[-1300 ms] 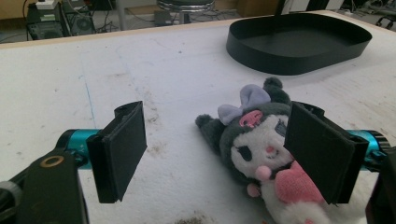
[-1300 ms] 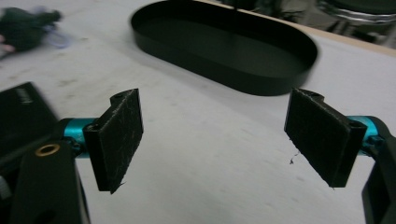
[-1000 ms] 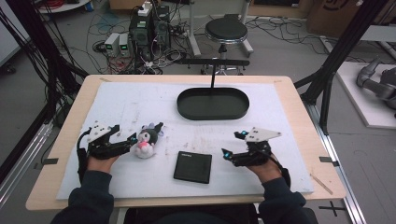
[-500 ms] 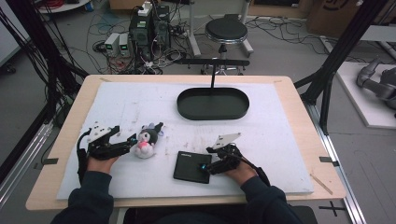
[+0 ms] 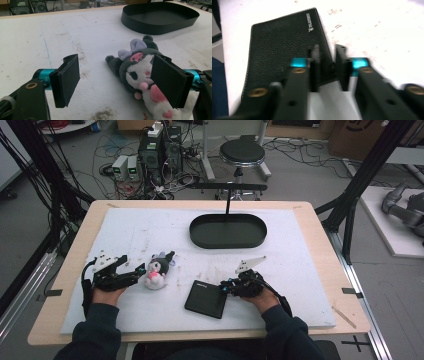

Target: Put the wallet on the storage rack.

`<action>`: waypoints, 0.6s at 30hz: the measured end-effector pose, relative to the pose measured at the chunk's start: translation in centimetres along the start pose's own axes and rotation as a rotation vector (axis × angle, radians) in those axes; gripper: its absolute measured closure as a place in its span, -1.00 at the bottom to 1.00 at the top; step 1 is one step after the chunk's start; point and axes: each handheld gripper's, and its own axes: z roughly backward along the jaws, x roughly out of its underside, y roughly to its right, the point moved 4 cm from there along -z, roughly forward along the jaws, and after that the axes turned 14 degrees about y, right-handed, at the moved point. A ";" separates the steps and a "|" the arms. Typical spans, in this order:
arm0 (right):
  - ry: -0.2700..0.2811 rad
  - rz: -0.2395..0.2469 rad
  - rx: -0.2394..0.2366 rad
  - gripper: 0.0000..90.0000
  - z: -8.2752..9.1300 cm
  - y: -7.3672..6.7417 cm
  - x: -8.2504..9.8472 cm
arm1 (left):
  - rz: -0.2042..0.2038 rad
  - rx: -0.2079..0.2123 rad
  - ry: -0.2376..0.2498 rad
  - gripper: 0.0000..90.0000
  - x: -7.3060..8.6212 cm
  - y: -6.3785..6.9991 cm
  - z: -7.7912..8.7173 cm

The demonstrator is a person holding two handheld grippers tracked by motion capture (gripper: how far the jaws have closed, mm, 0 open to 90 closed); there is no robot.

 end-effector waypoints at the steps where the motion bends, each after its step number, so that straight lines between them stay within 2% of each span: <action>1: 0.000 0.000 0.000 0.80 0.0 0.0 0.0 | 0.001 0.000 0.001 -0.49 0.0 0.0 0.0; 4: 0.038 0.030 0.009 0.84 0.6 -0.1 -0.6 | 0.002 0.000 -0.001 -0.49 0.0 0.0 0.0; 6: 0.045 0.029 0.017 0.84 0.9 0.0 -0.8 | 0.003 -0.001 -0.001 -0.49 0.0 0.0 0.0; 9: 0.114 0.043 0.088 0.87 2.8 0.7 -1.9 | 0.001 0.001 -0.006 -0.48 0.1 0.0 0.1; 10: 0.114 0.043 0.088 0.87 2.8 0.7 -1.9 | 0.001 0.003 -0.008 -0.48 0.1 0.0 0.1; 13: 0.168 0.044 0.169 0.89 4.7 1.8 -2.5 | -0.001 0.004 -0.010 -0.47 0.1 0.1 0.0; 14: 0.193 0.045 0.223 0.90 5.9 2.4 -2.7 | -0.001 0.003 -0.011 -0.47 0.1 0.0 0.0; 15: 0.205 0.048 0.245 0.90 6.4 2.6 -2.8 | -0.002 0.004 -0.011 -0.47 0.1 0.0 0.0; 16: 0.205 0.048 0.245 0.90 6.4 2.6 -2.8 | -0.002 0.003 -0.012 -0.47 0.1 0.0 0.0; 17: 0.208 0.078 0.312 0.90 7.5 3.0 -3.1 | -0.002 0.001 -0.012 -0.47 0.1 0.0 0.0; 18: 0.210 0.086 0.328 0.91 7.9 3.1 -3.2 | -0.003 0.000 -0.012 -0.47 0.1 0.0 0.0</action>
